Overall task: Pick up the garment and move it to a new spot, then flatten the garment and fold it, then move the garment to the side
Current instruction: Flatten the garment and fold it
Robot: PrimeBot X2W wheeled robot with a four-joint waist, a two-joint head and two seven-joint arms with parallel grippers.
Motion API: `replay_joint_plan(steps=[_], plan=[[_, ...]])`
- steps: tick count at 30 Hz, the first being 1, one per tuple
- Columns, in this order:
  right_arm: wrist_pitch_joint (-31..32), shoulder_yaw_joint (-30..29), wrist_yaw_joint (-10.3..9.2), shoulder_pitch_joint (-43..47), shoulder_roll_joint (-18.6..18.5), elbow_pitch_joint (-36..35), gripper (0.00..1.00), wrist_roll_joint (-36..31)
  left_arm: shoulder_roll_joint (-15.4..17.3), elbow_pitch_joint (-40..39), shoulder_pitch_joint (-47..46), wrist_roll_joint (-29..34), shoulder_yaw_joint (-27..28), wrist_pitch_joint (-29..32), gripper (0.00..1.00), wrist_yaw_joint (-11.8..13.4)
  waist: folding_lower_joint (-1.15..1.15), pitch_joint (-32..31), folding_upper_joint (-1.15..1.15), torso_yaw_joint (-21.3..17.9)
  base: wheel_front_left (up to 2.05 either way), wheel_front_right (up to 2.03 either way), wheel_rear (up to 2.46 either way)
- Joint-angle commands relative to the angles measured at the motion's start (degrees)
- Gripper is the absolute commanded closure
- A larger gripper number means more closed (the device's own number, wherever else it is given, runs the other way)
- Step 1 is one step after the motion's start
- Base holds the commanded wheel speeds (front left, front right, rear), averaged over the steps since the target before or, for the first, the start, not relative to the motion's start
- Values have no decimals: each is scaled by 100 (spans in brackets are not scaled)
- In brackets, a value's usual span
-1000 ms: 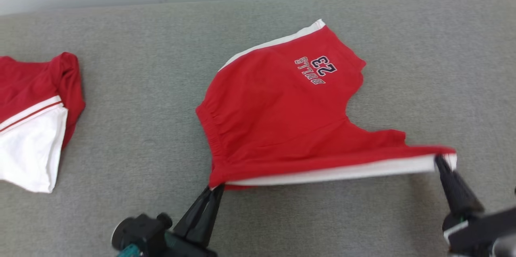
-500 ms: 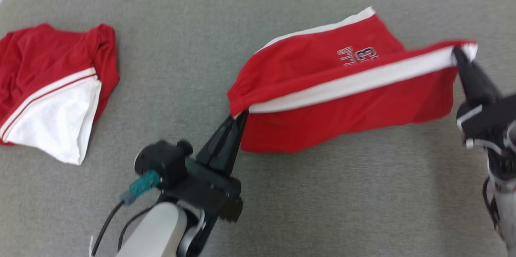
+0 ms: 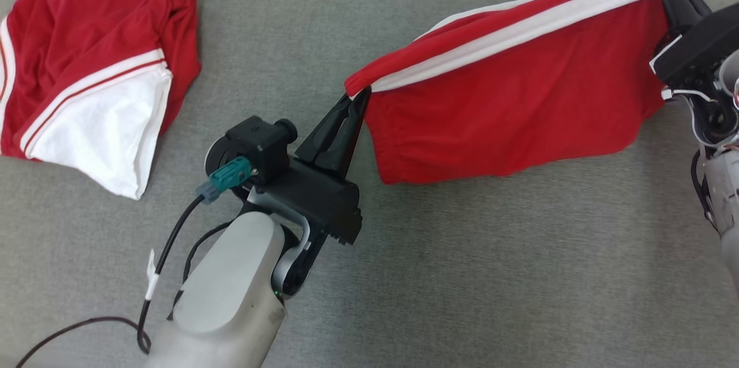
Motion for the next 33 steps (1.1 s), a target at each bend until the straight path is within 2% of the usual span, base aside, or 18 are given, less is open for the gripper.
replay_joint_plan(steps=[1, 2, 3, 4, 5, 6, 12, 19, 25, 33], plan=[[-75, 39, -13, -102, -40, 189, 100, -34, -2, 77, -106, -15, -24, -6, 100, 4, -2, 109, -1, 145, 0, 0, 0], [-120, 84, -13, -167, -44, 300, 100, -41, -9, 123, -133, -3, -50, -6, 100, 3, -2, 111, -1, 156, 0, 0, 0], [-180, 127, -14, -224, -53, 411, 54, -41, -14, 165, -165, 34, -84, -6, 100, 7, -2, 109, -1, 164, 0, 0, 0], [-236, 171, -13, -267, -58, 500, 1, -24, -18, 175, -197, 79, -99, -6, 65, 7, -2, 105, -1, 169, 0, 0, 0], [-236, 171, -13, -267, -58, 500, 1, -24, -18, 175, -197, 79, -99, -6, 65, 7, -2, 105, -1, 169, 0, 0, 0], [-282, 225, -13, -277, -55, 571, 0, 8, -18, 184, -196, 100, -101, -6, 0, 6, -2, 91, -1, 167, 0, 0, 0], [-542, 861, -13, -76, -382, 628, 0, 47, -24, 109, 49, 435, -86, -5, 0, 24, -2, -134, -1, 114, 0, 0, 0], [-811, 1485, -13, 389, -815, 525, 0, 296, 27, -349, 703, 1001, 284, -6, 0, 257, -2, -491, -1, 23, 0, 0, 0], [-949, 1762, -13, 768, -992, 648, 0, 554, 116, -1158, 1439, 1311, 886, -5, 0, 498, -2, -699, -1, 29, 0, 0, 0], [-1030, 2030, -13, 809, -1011, 972, 0, 747, 80, -2181, 2314, 1755, 1853, -5, 0, 729, -2, -637, -1, 142, 0, 0, 0]])
